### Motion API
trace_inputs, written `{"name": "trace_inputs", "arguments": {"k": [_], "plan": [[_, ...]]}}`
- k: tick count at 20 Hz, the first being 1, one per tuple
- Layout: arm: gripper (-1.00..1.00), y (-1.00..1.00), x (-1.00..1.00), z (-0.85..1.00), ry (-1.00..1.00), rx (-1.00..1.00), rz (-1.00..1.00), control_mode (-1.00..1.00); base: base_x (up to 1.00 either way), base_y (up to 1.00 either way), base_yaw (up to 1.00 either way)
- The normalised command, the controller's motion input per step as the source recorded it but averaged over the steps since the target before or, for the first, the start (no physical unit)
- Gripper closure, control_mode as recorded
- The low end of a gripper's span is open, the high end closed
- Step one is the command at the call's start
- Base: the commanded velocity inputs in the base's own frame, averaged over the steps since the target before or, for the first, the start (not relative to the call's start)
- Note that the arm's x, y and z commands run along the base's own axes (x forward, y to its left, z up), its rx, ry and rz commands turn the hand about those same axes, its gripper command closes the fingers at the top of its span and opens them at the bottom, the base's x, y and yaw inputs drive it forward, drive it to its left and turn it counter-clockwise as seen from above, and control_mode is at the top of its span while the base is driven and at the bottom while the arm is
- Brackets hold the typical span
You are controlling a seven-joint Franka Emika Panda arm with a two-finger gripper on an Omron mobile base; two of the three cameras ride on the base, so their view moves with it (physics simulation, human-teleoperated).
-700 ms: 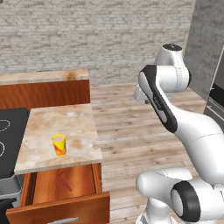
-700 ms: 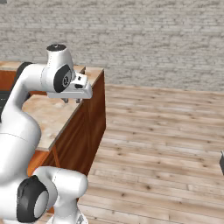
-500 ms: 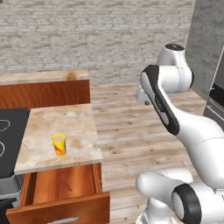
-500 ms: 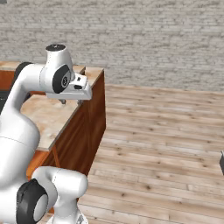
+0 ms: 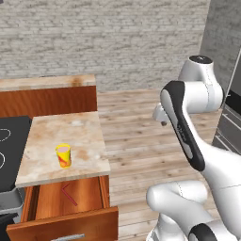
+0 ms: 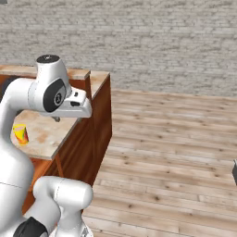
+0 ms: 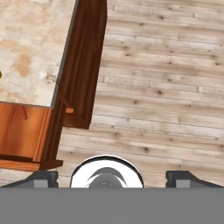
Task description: Pick up the straw from the left drawer and put it inside the smoothie cup.
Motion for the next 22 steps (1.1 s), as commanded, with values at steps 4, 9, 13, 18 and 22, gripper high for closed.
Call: {"name": "trace_inputs", "arguments": {"k": [4,9,13,18,22], "plan": [[-1.0,0.0,-0.02,-0.14,0.0,0.0,0.0,-1.0,0.0,0.0,0.0],[-1.0,0.01,-0.14,-0.05,0.0,0.0,0.0,-1.0,0.0,0.0,0.0],[-1.0,0.02,-0.79,-0.19,0.0,0.0,0.0,-1.0,0.0,0.0,0.0],[-1.0,0.0,-0.91,-0.11,-0.01,0.0,0.0,-1.0,0.0,0.0,0.0],[-1.0,0.0,-0.78,-0.08,-0.03,0.0,0.0,-1.0,0.0,0.0,0.0]]}}
